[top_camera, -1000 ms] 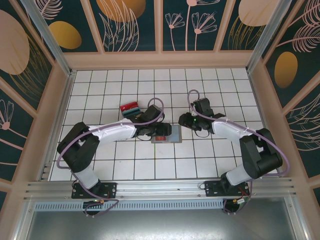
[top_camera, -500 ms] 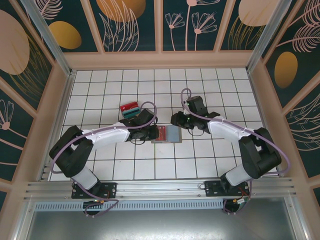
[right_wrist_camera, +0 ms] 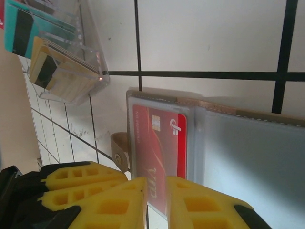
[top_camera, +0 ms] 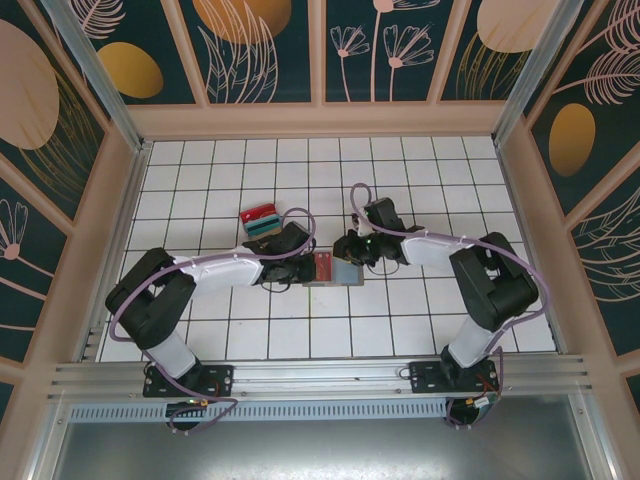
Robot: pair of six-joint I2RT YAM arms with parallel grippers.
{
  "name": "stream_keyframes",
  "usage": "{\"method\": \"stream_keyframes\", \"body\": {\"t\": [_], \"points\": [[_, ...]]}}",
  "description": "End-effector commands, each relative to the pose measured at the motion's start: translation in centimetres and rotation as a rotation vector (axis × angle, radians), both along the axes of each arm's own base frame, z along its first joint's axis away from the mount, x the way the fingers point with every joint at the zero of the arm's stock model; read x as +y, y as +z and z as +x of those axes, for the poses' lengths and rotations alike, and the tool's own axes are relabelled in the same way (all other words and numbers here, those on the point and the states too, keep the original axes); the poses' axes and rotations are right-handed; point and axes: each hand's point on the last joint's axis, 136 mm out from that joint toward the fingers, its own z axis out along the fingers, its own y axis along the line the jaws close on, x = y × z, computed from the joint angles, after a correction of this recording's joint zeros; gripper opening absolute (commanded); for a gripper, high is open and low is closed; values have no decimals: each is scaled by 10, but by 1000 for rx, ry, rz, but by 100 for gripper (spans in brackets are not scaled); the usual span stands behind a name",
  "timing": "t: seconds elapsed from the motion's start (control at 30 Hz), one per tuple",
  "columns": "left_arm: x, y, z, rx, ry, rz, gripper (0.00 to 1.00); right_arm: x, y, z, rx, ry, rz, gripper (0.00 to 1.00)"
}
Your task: Take the credit cards out of the card holder
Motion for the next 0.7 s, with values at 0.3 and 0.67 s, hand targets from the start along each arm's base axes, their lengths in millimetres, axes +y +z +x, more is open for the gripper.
{"method": "stream_keyframes", "body": {"t": [0.3, 0.67], "points": [[8, -13, 5, 14, 19, 9, 13, 9, -19, -9, 68, 36, 24, 19], [10, -28, -1, 56, 13, 30, 12, 12, -36, -20, 110, 65, -4, 19]]}}
